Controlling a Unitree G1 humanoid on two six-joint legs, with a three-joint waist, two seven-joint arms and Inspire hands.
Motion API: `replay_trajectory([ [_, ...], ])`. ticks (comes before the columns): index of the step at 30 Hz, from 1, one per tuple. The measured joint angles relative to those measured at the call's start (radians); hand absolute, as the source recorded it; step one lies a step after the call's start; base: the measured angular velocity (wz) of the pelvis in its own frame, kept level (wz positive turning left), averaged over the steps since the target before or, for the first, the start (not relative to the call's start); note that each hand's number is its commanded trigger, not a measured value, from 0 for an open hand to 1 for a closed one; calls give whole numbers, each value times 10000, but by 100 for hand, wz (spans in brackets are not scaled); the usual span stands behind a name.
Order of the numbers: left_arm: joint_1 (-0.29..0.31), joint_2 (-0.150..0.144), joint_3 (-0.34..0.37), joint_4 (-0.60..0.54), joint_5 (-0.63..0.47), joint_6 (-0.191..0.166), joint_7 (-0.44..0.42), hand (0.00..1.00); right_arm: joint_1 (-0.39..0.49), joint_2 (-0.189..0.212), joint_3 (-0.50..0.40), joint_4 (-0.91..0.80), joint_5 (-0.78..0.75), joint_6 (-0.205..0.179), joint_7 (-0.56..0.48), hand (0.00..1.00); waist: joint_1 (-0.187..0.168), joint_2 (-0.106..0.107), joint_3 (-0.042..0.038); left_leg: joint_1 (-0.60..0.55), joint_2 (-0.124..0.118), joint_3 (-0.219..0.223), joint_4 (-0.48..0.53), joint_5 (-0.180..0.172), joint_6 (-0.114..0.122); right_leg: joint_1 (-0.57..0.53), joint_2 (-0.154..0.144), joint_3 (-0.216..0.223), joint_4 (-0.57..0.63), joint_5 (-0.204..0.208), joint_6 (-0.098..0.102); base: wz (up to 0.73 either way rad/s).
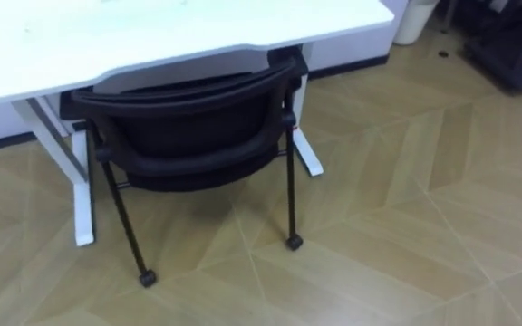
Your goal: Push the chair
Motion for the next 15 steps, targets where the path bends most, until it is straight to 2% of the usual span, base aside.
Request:
replay_trajectory([
  [1, 756, -584, 83, -8, -715, -160, 152, 0, 949, 572, -426, 185, 668, -28, -35, 0, -8, -24, -17, 23, -18, 25, -58, -11, 4, -23, -5, 40, 34, -50, 18, -3],
  [2, 1080, -967, 130, -11, -1059, -231, 165, 0, 1402, 962, -624, 202, 1059, -48, -38, 0, 5, -39, -44, 34, -22, 76, -89, -15, 4, -49, 5, 72, 54, -71, 27, -14],
  [3, 1657, -1720, 142, 0, -1767, -320, 184, 0, 2239, 1830, -920, 253, 1805, -123, -24, 0, 116, -15, -64, 76, -8, 172, -117, -48, -6, -79, 28, 138, 104, -99, 16, -23],
  [4, 2133, -2535, 137, -6, -2569, -398, 185, 0, 2919, 2886, -957, 250, 2707, -192, 31, 0, 158, -25, -61, 148, -14, 194, -157, -75, -20, -100, 17, 224, 205, -168, 10, -19],
  [5, 2294, -2955, 103, 42, -2911, -459, 189, 0, 3216, 3484, -927, 282, 3071, -250, 113, 0, 153, -17, -63, 185, -17, 196, -186, -82, -28, -66, 6, 223, 203, -189, 16, -7],
  [7, 2797, -4540, -343, 765, -3873, -566, 29, 0, 4137, 5733, -602, 998, 4195, -298, 697, 0, 278, -5, -54, 358, -5, 197, -219, -162, -55, 68, 16, 264, 208, -279, 32, -2],
  [8, 2891, -4911, -396, 1062, -4041, -574, -96, 0, 4214, 6233, -566, 1316, 4354, -276, 891, 0, 278, 1, -56, 371, 4, 189, -179, -202, -60, 89, 17, 293, 223, -307, 37, -4],
  [9, 3010, -5499, -548, 1857, -4368, -586, -362, 0, 4357, 7080, -400, 2245, 4571, -259, 1272, 0, 284, 46, -29, 380, 28, 177, -93, -308, -72, 154, 26, 288, 247, -357, 36, 0],
  [10, 3206, -5923, -783, 2851, -4638, -587, -769, 0, 4443, 7766, -127, 3279, 4803, -178, 1633, 0, 280, 86, -4, 465, 67, 166, -20, -389, -98, 227, 47, 297, 241, -396, 30, 0],
  [11, 3333, -6106, -939, 3330, -4726, -593, -1003, 0, 4466, 8030, 88, 3798, 4830, -167, 1826, 0, 254, 83, -6, 529, 78, 165, -14, -423, -109, 275, 59, 312, 226, -408, 30, -4],
  [13, 3669, -6898, -1388, 5196, -4802, -629, -1999, 0, 4488, 8856, 775, 5323, 4895, -98, 2660, 0, 114, 96, -4, 705, 69, 163, 12, -528, -95, 373, 33, 384, 312, -524, 52, -9],
  [15, 3661, -7221, -1893, 6519, -4792, -626, -2645, 0, 4473, 9174, 1524, 6294, 4841, -7, 3258, 0, 94, 105, -6, 715, 66, 184, 86, -588, -77, 369, 16, 419, 387, -554, 65, -7],
])
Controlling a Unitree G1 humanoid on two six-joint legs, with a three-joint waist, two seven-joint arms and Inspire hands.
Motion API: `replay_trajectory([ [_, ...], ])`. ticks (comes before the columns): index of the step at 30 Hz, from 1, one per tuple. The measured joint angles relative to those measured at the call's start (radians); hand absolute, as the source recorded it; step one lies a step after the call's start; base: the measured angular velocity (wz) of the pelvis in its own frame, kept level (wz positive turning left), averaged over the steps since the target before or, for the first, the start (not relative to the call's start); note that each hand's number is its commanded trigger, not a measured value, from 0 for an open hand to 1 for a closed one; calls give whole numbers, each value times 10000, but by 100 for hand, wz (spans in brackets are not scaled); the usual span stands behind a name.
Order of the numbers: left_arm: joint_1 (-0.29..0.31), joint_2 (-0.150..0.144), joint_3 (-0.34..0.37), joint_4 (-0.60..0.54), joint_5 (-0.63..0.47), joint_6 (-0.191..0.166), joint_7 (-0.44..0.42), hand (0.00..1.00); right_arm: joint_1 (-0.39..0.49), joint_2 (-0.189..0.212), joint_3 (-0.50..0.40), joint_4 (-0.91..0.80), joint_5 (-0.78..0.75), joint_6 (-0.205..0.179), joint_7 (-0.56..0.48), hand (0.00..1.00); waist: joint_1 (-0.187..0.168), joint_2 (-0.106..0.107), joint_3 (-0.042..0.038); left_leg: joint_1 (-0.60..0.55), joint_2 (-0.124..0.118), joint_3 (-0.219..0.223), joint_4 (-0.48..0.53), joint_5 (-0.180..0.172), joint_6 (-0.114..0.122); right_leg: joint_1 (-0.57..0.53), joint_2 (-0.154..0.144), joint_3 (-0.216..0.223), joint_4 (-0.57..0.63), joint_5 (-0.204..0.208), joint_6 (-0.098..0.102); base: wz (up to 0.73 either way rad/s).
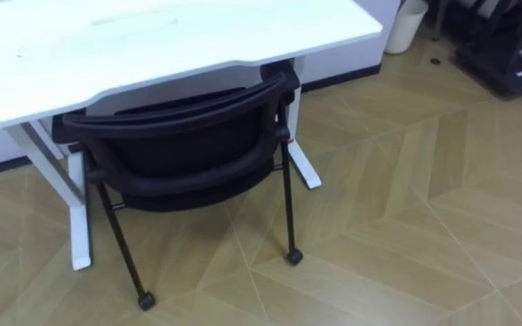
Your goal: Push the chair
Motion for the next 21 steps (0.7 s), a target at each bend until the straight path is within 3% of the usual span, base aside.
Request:
replay_trajectory([
  [2, -3, -237, -640, 953, 0, 32, -654, 0, -151, 191, 816, 722, -159, 105, 561, 0, -10, 6, -1, 1, -10, 24, 45, -21, 27, 13, -9, 44, -1, 13, 23, -3],
  [5, -184, -383, -1791, 1820, 4, 408, -1934, 0, -895, 265, 1676, 1603, -733, 585, 1425, 0, -71, 16, 8, 16, -31, 7, 119, -33, 55, 170, -38, -12, -49, 63, 65, 3],
  [7, -647, -390, -3095, 2250, -32, 727, -2891, 0, -1669, 241, 3160, 2031, -1132, 904, 2118, 0, -11, 67, 66, 109, -56, 26, 96, -28, 73, 172, -65, -10, -44, 85, 90, 0],
  [10, -1329, -498, -4388, 2637, -84, 1215, -4101, 0, -2800, 279, 4539, 2039, -1122, 1289, 3055, 0, 12, 141, 110, 141, -53, 57, 86, -38, 88, 203, -29, 59, -128, 110, 102, -5],
  [15, -1907, -616, -4938, 2804, 103, 1883, -5585, 0, -3481, 337, 5119, 1798, -1578, 1455, 4464, 0, -22, 226, 156, 159, -46, 59, -67, -33, 85, 288, 34, 9, -384, 177, 105, 0],
  [17, -2010, -612, -5155, 2743, 370, 2155, -5917, 0, -3484, 337, 5278, 1694, -1977, 1581, 4796, 0, -45, 231, 243, 147, -53, 55, -71, -30, 82, 271, 56, -37, -405, 161, 115, 0],
  [18, -2129, -614, -5294, 2739, 544, 2322, -6140, 0, -3488, 359, 5450, 1687, -2182, 1584, 4963, 0, -62, 247, 344, 140, -53, 50, -74, -30, 82, 267, 66, -45, -410, 161, 115, 0],
  [19, -2231, -613, -5474, 2731, 658, 2448, -6327, 0, -3489, 393, 5611, 1693, -2366, 1609, 5114, 0, -63, 245, 396, 111, -56, 50, -74, -30, 82, 231, 73, -48, -412, 161, 115, 0],
  [21, -2388, -613, -5683, 2623, 741, 2636, -6501, 0, -3488, 431, 5909, 1691, -2509, 1726, 5270, 0, -71, 211, 400, 72, -61, 51, -76, -30, 81, 174, 76, -28, -412, 161, 115, -2],
])
